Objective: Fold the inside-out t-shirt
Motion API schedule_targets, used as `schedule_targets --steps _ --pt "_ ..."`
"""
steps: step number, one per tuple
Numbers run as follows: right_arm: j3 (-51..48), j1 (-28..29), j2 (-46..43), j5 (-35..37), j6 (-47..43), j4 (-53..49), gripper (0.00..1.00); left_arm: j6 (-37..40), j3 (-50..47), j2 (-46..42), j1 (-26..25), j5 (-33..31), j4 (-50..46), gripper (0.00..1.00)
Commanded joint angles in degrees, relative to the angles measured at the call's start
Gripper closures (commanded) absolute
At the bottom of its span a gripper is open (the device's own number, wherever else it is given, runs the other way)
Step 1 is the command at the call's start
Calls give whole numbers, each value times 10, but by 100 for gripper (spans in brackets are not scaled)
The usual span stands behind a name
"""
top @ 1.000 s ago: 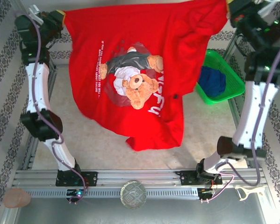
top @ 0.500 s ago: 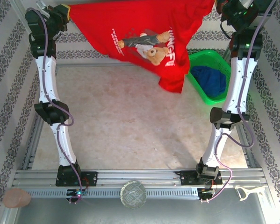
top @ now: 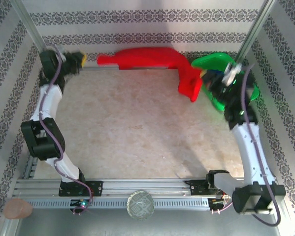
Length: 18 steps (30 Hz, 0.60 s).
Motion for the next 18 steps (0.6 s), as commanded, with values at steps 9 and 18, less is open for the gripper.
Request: schedule_targets --steps 9,18 --pt "-316 20 -167 57 -32 -82 100 89 -310 -18 14 16 144 94" --pt "-329 22 -206 61 -24 -122 100 258 -180 -11 -83 -74 -94 54"
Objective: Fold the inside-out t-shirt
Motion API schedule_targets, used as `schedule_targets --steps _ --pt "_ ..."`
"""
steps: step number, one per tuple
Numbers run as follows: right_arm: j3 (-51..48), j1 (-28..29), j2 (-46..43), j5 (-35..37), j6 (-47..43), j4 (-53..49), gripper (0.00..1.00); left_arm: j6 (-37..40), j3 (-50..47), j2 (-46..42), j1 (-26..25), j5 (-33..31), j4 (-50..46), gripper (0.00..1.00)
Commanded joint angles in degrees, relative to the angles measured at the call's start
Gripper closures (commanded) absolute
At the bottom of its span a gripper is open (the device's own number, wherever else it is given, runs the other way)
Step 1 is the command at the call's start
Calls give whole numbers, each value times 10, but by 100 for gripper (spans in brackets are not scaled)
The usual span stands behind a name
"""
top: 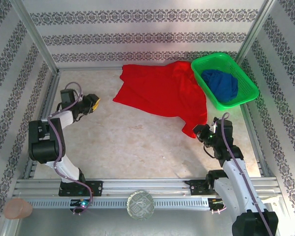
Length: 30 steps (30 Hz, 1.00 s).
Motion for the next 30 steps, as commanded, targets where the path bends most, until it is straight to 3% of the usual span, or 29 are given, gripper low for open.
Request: schedule_targets --steps 1,4,7,18,24,30 --pt "-12 8 2 10 -2 -14 100 143 100 14 -60 -70 -145 53" --pt "-7 8 7 10 -6 -17 100 221 204 77 -115 -160 -281 51" --pt "2 8 11 10 -12 -26 100 261 280 141 -159 -215 -340 50" --pt "12 8 -7 6 -24 -80 100 243 444 301 -225 -215 -337 49" --pt "31 8 -20 1 -33 -116 100 222 452 329 -226 -263 -364 50" --pt "48 8 -2 -18 -38 -126 100 179 356 292 -203 -296 -388 52"
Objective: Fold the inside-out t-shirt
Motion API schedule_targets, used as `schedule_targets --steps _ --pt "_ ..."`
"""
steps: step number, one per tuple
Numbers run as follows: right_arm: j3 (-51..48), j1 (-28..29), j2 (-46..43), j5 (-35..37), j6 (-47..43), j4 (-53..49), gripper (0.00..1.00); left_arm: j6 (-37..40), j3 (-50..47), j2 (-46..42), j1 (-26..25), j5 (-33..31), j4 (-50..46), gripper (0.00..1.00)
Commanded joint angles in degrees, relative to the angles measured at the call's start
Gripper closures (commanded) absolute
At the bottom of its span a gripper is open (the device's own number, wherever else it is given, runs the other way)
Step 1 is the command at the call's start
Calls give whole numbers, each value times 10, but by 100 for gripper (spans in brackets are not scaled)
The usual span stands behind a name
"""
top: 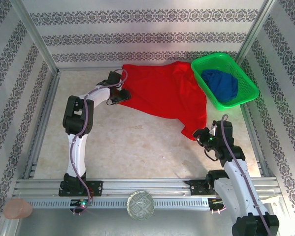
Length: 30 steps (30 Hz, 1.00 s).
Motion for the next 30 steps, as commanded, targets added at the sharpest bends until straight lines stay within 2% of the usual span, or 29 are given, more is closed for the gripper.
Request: schedule_targets --steps 1,6,11,19,25,30 --pt "24 5 13 -18 -20 -24 100 -32 -75 -25 23 -35 -60 53" --pt "44 8 38 -43 -41 -50 100 -43 -202 -94 58 -29 -60 57" --pt "45 37 45 -55 -38 -72 100 -64 -357 -189 85 -14 -26 60" --pt "30 149 44 -18 2 -91 100 -111 -519 -338 93 -6 -14 60" --pt "31 223 -11 15 45 -147 100 -145 -599 -445 98 -32 -27 61" --pt "62 237 -91 87 70 -274 100 -137 -617 -526 123 -57 -73 63"
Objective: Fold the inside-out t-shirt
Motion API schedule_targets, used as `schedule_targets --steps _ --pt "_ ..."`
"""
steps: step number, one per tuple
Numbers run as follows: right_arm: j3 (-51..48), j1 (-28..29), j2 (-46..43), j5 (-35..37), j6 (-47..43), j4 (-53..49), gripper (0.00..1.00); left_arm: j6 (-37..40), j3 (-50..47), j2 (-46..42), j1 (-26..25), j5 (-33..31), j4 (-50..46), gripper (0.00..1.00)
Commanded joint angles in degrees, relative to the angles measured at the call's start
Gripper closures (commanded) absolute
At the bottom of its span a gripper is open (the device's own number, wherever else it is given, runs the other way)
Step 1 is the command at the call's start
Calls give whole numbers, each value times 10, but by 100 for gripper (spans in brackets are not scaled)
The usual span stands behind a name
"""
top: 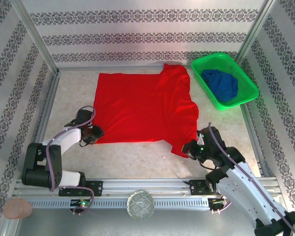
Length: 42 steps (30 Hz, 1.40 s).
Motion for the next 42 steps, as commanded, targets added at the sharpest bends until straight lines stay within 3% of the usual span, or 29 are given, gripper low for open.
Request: schedule_targets --steps 1,2,4,11,16,19,26,29,31,32,34,35,42 --pt "35 4 -46 80 32 -115 81 -7 -19 -40 28 -40 -91 63" --pt "41 4 -57 91 39 -128 60 2 -15 -50 37 -39 -98 62" --pt "55 5 -72 105 47 -135 45 23 3 -61 53 -43 -122 62" --pt "94 -2 -24 173 25 -118 44 77 64 -68 93 -45 -162 54" --pt "63 -52 57 169 5 -12 44 87 115 -54 91 20 -123 49" --pt "42 -103 131 131 -16 70 44 91 165 8 86 69 -98 47" --pt "30 -107 276 131 -20 168 45 89 211 157 72 104 -46 46" --pt "14 -96 313 140 10 195 48 80 198 180 71 108 -32 45" --pt "2 -84 324 153 30 190 56 73 183 180 72 98 -27 45" --pt "-6 -78 323 155 39 192 63 70 177 180 71 92 -30 45" --pt "-27 -65 305 162 66 182 96 61 163 177 71 80 -37 44" --pt "-37 -60 289 161 80 174 100 60 157 176 71 76 -38 44" --pt "-76 -6 17 173 209 54 100 54 137 184 71 78 -31 44"
